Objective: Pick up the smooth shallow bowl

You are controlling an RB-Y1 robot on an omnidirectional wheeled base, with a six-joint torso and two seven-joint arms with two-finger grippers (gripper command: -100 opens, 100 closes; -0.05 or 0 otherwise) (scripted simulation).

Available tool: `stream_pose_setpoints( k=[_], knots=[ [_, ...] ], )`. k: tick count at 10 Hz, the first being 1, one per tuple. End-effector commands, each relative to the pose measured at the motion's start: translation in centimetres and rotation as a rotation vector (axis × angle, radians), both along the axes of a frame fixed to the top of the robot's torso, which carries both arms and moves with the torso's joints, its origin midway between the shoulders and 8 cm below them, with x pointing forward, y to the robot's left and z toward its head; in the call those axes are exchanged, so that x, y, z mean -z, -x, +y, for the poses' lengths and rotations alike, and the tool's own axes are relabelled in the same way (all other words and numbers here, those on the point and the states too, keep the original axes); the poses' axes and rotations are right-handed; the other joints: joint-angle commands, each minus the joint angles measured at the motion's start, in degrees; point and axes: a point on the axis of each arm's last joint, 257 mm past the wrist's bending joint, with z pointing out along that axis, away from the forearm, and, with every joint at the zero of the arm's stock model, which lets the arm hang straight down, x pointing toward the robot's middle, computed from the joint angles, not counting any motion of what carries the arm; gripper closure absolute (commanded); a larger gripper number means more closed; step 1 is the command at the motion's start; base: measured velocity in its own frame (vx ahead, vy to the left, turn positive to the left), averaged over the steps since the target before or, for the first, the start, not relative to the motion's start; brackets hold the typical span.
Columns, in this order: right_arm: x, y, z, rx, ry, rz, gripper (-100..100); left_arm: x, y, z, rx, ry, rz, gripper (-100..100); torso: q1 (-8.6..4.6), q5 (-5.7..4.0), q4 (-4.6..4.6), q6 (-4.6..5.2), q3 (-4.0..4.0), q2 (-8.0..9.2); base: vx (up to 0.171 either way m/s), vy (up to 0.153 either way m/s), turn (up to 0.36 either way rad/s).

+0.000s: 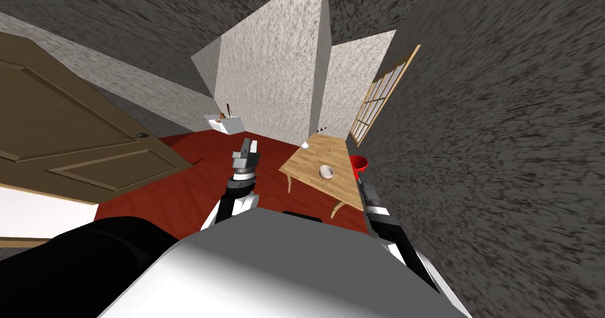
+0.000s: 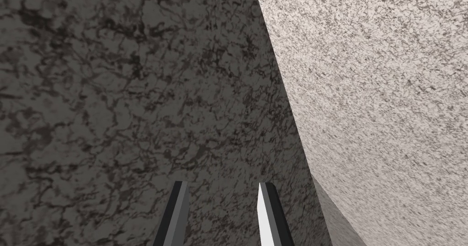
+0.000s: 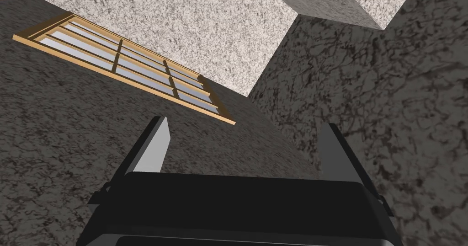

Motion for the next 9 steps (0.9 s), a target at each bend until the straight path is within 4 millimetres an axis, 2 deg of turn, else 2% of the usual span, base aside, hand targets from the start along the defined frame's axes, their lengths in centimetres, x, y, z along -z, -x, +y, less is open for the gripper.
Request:
stream_pose_setpoints(
  k=[1,2,3,4,9],
  knots=[
    [1.1,0.2,-0.8,0.006,0.03,0.037,-100,0.0,0.0,0.0,0.0,0.0,0.0,0,0.0,0.0,0.0,0.0,0.0,0.0,-0.004,-0.014,0.089],
    [2.8,0.6,-1.5,0.014,0.067,0.095,-100,0.0,0.0,0.0,0.0,0.0,0.0,0,0.1,0.01,-0.01,0.06,-0.03,-0.06,-0.033,0.042,0.145],
    [2.8,0.6,-1.5,0.014,0.067,0.095,-100,0.0,0.0,0.0,0.0,0.0,0.0,0,0.28,0.06,0.0,0.03,0.0,0.01,-0.037,0.039,0.124],
    [4.5,1.0,-2.3,0.022,0.105,0.156,-100,0.0,0.0,0.0,0.0,0.0,0.0,0,0.32,0.07,0.01,0.04,0.01,0.02,-0.037,0.04,0.139],
    [4.5,1.0,-2.3,0.022,0.105,0.156,-100,0.0,0.0,0.0,0.0,0.0,0.0,0,0.17,0.03,-0.03,0.06,-0.08,-0.14,-0.003,0.007,0.027]
  ],
)
